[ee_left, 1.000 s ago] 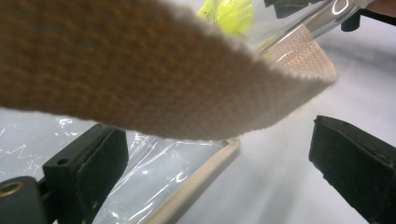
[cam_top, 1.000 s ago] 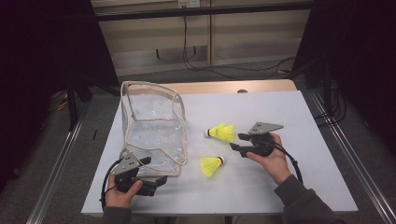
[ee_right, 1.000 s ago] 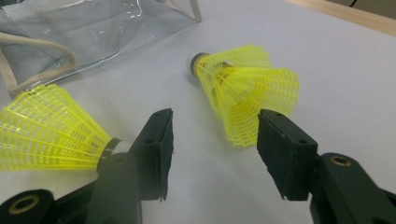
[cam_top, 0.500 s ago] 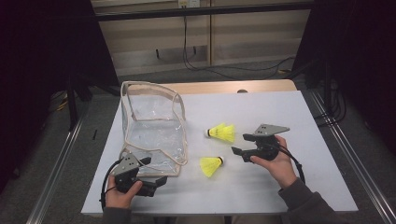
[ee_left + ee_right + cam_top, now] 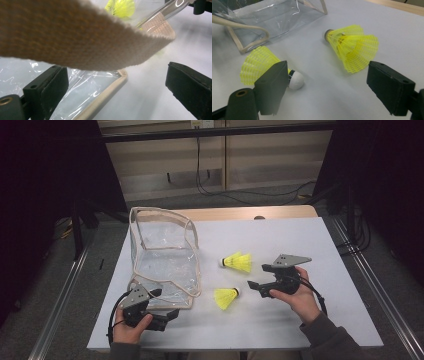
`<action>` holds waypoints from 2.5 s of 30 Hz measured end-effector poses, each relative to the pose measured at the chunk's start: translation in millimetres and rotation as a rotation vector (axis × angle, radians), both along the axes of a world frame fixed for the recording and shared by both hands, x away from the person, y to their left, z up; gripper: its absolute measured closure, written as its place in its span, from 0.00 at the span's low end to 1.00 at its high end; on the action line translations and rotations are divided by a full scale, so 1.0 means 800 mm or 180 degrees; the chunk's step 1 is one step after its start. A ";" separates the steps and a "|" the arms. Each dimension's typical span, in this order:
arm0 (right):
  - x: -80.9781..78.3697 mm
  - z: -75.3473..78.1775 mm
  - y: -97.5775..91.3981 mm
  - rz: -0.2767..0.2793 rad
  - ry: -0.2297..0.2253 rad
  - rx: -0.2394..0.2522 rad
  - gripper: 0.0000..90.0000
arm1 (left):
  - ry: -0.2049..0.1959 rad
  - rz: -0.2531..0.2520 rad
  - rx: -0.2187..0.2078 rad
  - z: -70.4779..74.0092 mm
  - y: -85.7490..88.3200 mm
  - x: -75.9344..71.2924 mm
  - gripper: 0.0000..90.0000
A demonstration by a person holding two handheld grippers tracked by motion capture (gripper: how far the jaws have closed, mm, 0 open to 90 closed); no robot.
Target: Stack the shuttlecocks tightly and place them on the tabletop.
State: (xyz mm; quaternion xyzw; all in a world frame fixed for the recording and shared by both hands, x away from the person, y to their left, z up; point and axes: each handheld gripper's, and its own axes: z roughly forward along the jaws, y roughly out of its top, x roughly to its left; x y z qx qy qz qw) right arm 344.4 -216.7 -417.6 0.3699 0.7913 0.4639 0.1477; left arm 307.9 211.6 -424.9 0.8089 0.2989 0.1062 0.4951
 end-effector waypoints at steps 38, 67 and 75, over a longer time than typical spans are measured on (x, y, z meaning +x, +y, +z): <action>-0.012 -0.003 0.049 0.0364 0.0080 0.0051 0.11 | 0.0008 0.0010 0.0027 0.001 -0.001 0.000 0.05; -0.015 -0.008 0.078 0.0442 0.0159 0.0061 0.10 | 0.0006 0.0003 0.0019 0.000 -0.001 0.002 0.05; -0.016 -0.012 0.088 0.0488 0.0171 0.0007 0.09 | 0.0004 0.0009 0.0017 0.000 -0.001 0.001 0.05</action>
